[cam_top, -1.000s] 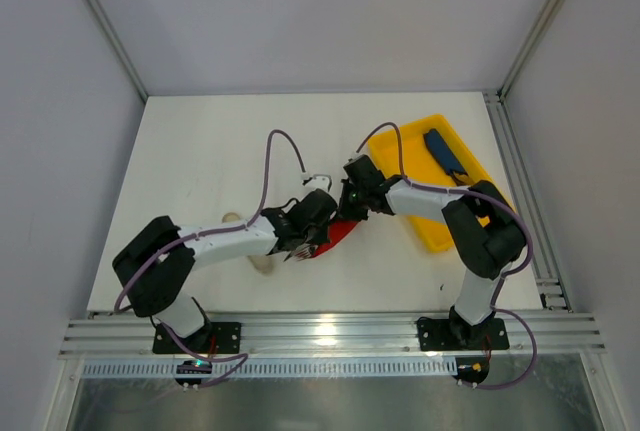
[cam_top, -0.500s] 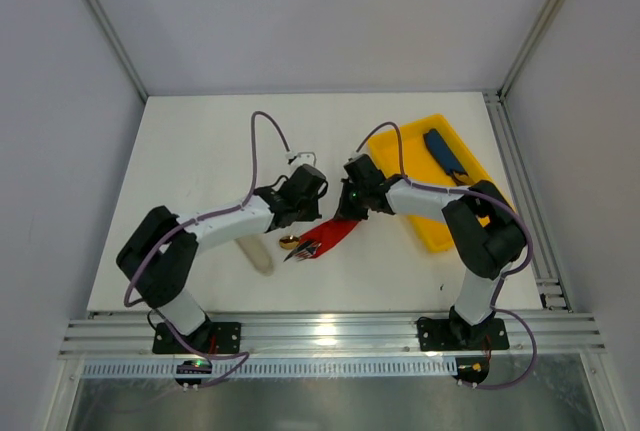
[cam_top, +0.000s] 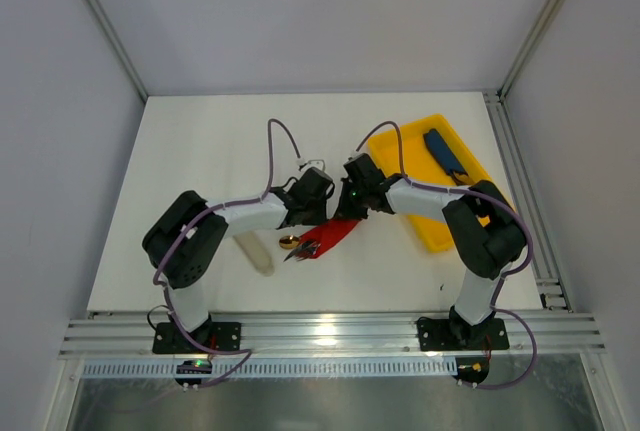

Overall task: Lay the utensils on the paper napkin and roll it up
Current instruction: Roll the napkin at the center of the board.

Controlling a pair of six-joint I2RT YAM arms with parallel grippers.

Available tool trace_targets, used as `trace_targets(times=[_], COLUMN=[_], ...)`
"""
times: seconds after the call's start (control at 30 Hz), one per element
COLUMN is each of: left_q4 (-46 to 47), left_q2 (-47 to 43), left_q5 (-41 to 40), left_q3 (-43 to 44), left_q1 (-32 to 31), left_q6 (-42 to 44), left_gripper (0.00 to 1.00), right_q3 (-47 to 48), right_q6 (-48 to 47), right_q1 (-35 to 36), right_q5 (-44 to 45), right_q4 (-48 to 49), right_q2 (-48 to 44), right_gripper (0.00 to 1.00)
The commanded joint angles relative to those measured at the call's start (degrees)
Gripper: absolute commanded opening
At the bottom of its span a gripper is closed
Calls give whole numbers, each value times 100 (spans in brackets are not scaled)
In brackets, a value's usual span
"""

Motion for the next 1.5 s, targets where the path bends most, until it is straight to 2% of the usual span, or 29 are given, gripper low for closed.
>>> trace_targets(times=[0.0, 0.43, 1.0, 1.27, 1.47], left_q4=[303, 409, 268, -153, 100], left_q2=[-54, -194, -388, -923, -1293], left_q5=[224, 382, 251, 31, 513], left_q3=[16, -248, -178, 50, -160], left_q1=[30, 30, 30, 30, 30], left_q6=[-9, -88, -18, 114, -26], left_gripper=[0, 0, 0, 0, 0], right_q3=[246, 457, 457, 448, 465], right_q6=[-38, 234, 252, 252, 252], right_q1=[-26, -79, -158, -149, -167], right_q5=[37, 98, 2, -43, -86], right_q4=[91, 135, 276, 276, 259], right_q2=[-149, 97, 660, 704, 669], right_gripper=[4, 4, 4, 4, 4])
